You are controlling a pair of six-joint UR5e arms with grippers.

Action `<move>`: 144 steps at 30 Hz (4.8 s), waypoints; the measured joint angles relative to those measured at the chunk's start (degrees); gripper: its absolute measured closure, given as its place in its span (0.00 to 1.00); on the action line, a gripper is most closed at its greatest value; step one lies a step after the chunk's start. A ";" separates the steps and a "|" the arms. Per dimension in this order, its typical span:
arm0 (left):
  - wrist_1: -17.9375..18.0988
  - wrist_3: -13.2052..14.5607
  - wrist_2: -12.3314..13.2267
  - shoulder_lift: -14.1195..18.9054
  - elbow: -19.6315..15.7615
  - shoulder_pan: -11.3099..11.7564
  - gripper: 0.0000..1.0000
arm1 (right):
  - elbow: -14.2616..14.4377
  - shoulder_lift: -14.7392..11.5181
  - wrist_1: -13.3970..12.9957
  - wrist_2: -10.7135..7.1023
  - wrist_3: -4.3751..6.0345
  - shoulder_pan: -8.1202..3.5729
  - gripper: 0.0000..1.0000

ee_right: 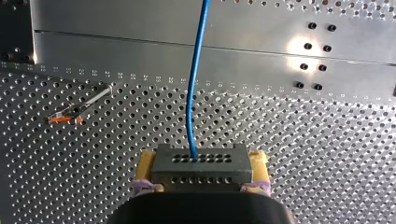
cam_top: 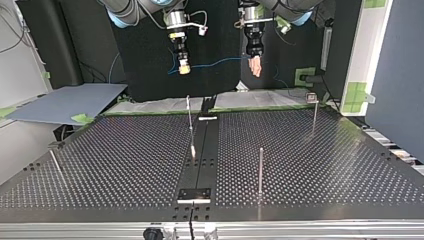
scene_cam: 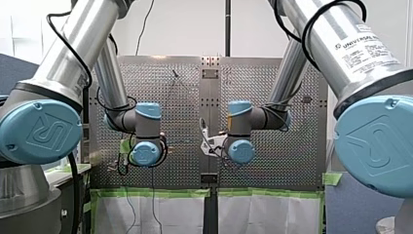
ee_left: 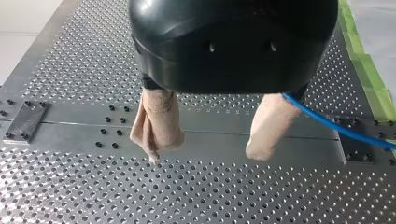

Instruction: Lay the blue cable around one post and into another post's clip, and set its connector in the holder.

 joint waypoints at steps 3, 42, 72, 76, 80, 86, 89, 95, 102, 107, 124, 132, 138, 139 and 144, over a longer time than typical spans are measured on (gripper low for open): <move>0.00 0.00 0.00 0.00 0.00 0.00 0.00 | 0.00 0.00 0.00 0.00 0.00 0.00 1.00; -0.18 0.00 0.09 0.00 -0.09 -0.09 0.00 | 0.25 2.44 2.54 0.00 -0.09 -0.95 1.00; -7.89 -7.73 4.72 -4.81 -0.35 -3.15 0.00 | 0.26 2.55 2.64 -0.01 -0.09 -0.97 1.00; -9.78 -9.63 4.74 -4.82 -0.35 -3.16 0.00 | 0.26 2.55 2.64 0.00 -0.09 -0.97 1.00; -10.82 -10.70 4.92 -4.90 -0.20 -3.01 0.00 | 0.27 2.54 2.65 -0.01 -0.08 -0.96 1.00; -12.19 -10.40 6.90 -3.43 0.61 -1.36 0.00 | 1.65 1.13 4.06 -0.35 1.18 -0.28 1.00; -13.44 -9.86 7.70 -1.98 0.35 -1.07 0.00 | 2.45 -0.15 5.34 -0.83 2.41 0.01 1.00; -16.61 -10.59 8.41 1.26 -1.10 -1.07 0.00 | 4.56 -3.21 8.41 -1.66 5.47 0.50 1.00; -20.17 -12.58 7.45 4.82 -0.20 -0.77 0.00 | 3.58 -6.94 12.14 -1.84 9.20 -0.03 1.00; -22.84 -13.48 5.45 7.47 2.10 -0.41 0.00 | 1.06 -9.62 14.79 -1.82 10.75 -0.69 1.00; -31.33 -16.81 2.85 15.98 10.56 2.76 0.00 | -7.21 -17.90 23.10 -2.97 8.42 -1.44 1.00; -35.32 -17.25 4.20 19.96 14.54 6.12 0.00 | -11.13 -21.81 27.00 -3.05 7.31 -1.49 1.00; -38.58 -17.40 7.33 23.23 17.80 9.37 0.00 | -14.41 -23.48 30.29 -3.71 6.38 -1.50 1.00; -39.24 -17.44 7.98 23.87 18.46 10.01 0.00 | -14.99 -23.54 30.86 -3.77 6.26 -1.49 1.00; -41.65 -17.79 10.20 26.30 20.88 12.44 0.00 | -17.18 -23.62 33.05 -3.94 5.03 -1.49 1.00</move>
